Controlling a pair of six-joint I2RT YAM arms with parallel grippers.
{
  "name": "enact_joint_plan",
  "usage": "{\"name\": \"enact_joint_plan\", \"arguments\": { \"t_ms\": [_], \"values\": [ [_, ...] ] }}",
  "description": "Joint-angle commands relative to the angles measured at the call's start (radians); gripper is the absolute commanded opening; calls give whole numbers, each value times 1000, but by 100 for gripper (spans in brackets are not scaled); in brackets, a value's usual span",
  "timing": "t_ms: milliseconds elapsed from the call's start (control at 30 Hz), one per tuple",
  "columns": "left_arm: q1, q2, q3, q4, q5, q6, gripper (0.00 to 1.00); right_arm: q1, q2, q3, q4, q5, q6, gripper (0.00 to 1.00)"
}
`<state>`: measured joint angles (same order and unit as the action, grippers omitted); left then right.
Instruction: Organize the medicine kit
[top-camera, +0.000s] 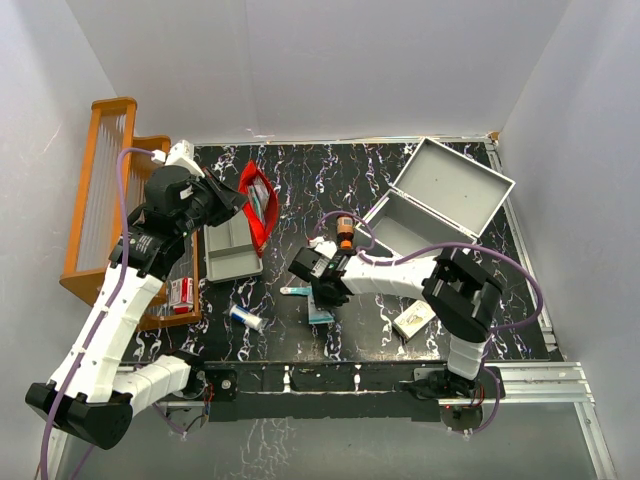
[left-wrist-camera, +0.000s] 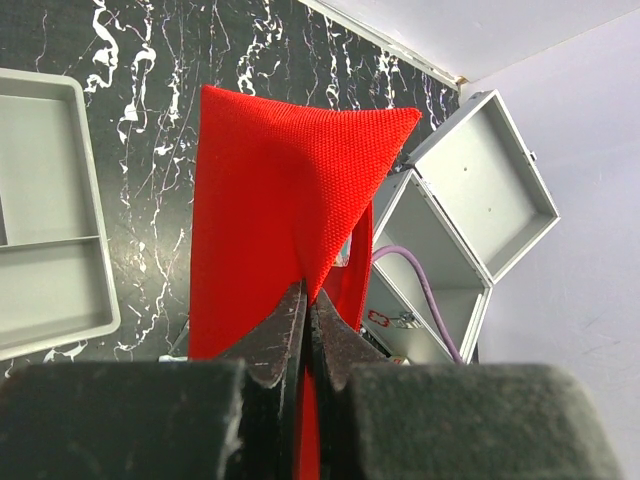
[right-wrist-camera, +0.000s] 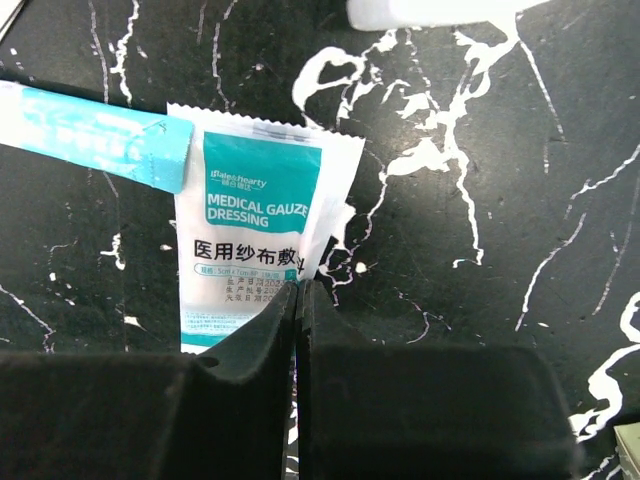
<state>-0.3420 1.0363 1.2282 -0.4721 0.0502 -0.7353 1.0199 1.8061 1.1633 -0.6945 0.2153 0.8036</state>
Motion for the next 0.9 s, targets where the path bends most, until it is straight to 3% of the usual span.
{"name": "enact_joint_plan", "arguments": {
  "t_ms": [0,367,633,867],
  "values": [
    [7,-22,2,29,10,1,0,-3,-49,-15,-51,90,29,0],
    [8,-2,-108,77,25,37,0,-5,-318,-147,-35,214,89,0],
    [7,22,-310,362,293,-50,0,-5,-554,-256,55,312,144,0],
    [0,45,-526,691,463,-321,0,-5,-719,-280,151,341,166,0]
  ]
}}
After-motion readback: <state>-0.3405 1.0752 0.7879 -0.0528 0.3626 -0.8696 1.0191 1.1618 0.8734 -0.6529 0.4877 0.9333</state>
